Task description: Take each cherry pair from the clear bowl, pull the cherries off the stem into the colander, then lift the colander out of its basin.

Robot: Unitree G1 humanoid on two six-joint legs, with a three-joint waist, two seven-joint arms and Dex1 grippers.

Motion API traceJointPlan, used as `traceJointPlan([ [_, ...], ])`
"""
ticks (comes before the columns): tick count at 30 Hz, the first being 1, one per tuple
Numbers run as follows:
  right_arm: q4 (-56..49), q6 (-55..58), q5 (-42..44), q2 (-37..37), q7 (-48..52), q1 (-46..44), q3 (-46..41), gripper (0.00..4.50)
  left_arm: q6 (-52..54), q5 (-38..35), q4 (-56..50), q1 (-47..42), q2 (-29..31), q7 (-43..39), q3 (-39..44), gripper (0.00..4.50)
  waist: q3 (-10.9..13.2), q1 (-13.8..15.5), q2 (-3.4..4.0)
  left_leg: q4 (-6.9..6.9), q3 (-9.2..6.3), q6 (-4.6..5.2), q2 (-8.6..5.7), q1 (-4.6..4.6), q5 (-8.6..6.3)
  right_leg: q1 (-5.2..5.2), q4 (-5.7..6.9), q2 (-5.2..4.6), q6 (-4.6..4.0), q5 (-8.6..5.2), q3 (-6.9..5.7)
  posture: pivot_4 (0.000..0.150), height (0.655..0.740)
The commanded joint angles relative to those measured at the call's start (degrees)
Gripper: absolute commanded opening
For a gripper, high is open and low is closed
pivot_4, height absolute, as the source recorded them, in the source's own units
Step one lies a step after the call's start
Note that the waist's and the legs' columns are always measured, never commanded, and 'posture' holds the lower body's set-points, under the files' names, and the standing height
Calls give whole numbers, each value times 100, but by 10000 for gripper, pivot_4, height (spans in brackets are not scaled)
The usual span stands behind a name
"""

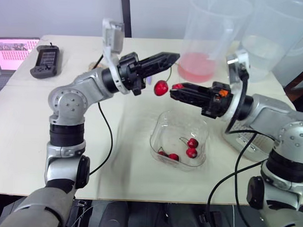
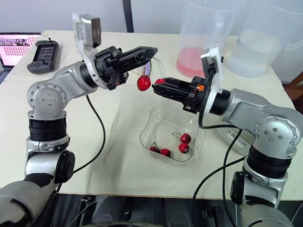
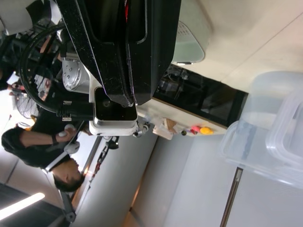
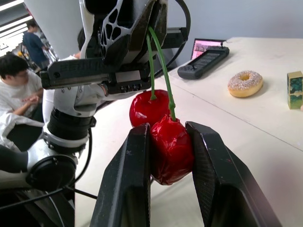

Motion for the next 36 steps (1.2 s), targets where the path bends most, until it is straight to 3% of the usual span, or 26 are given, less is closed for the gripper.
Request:
traceJointPlan([
  [1, -39, -136, 111, -331, 178, 95, 22, 11701, -63, -95, -177, -21, 33, -53, 57, 0, 0, 5, -1, 0, 0, 0, 0, -1, 0, 0, -1, 0, 0, 0, 0, 1500, 7400],
  [8, -100, -366, 117, -1431, 514, 628, -640, 11701, -156, -46, -220, 79, 69, -94, 74, 0, 2, 34, -2, 1, 1, 0, 0, -8, 0, -1, -8, 0, 2, -1, 0, 1500, 7400],
  [12, 271, -988, -1207, -3036, 1164, 1630, -945, 11701, -328, 154, -204, 202, 266, -376, 33, 0, 8, 62, -3, 1, 5, 1, 0, -11, -1, -2, -11, -1, 4, -4, 0, 1500, 7400],
  [16, 1062, -1925, -2566, -4149, 1886, 2986, -1088, 11701, -494, 298, 121, 71, 512, -717, 37, 0, 11, 132, -7, 4, 12, 2, 0, -10, -1, -1, -19, 0, 4, -9, 2, 1500, 7400],
  [20, 1776, -2797, -3431, -4451, 2234, 3592, -936, 11701, -608, 416, 332, 1, 566, -968, -65, 0, 12, 122, -8, 9, 33, 2, 0, -6, -1, 1, -23, -1, -9, -17, 21, 1500, 7400],
  [26, 2410, -3472, -4093, -4342, 2379, 3397, -143, 11701, -773, 639, 512, -130, 506, -1229, -219, 0, 13, 117, -9, 10, 44, 1, 1, 4, 0, 1, -15, -1, 3, -9, 33, 1500, 7400],
  [29, 2650, -3543, -4203, -4366, 2429, 3101, -21, 21180, -811, 712, 480, -67, 543, -1339, -254, 0, 16, 119, -4, 9, 46, 1, 0, 4, -1, 0, -17, -1, 6, -8, 36, 1500, 7400],
  [33, 2682, -3474, -4249, -4611, 2660, 2779, -60, 41374, -778, 695, 405, 23, 518, -1336, -207, 0, 18, 124, -2, 6, 43, 1, 1, 4, -1, -3, -11, -1, 12, -7, 35, 1500, 7400],
  [34, 2629, -3398, -4212, -4688, 2742, 2697, -82, 44563, -756, 663, 416, 13, 492, -1312, -173, 0, 18, 127, -1, 5, 42, 1, 1, 4, -1, -3, -10, -1, 12, -7, 34, 1500, 7400],
  [36, 2384, -3072, -3940, -4829, 2969, 2475, -183, 44563, -733, 651, 413, -12, 487, -1344, -173, 0, 18, 130, -1, 7, 42, 1, 1, 3, -1, -2, -11, -1, 12, -7, 34, 1500, 7400],
])
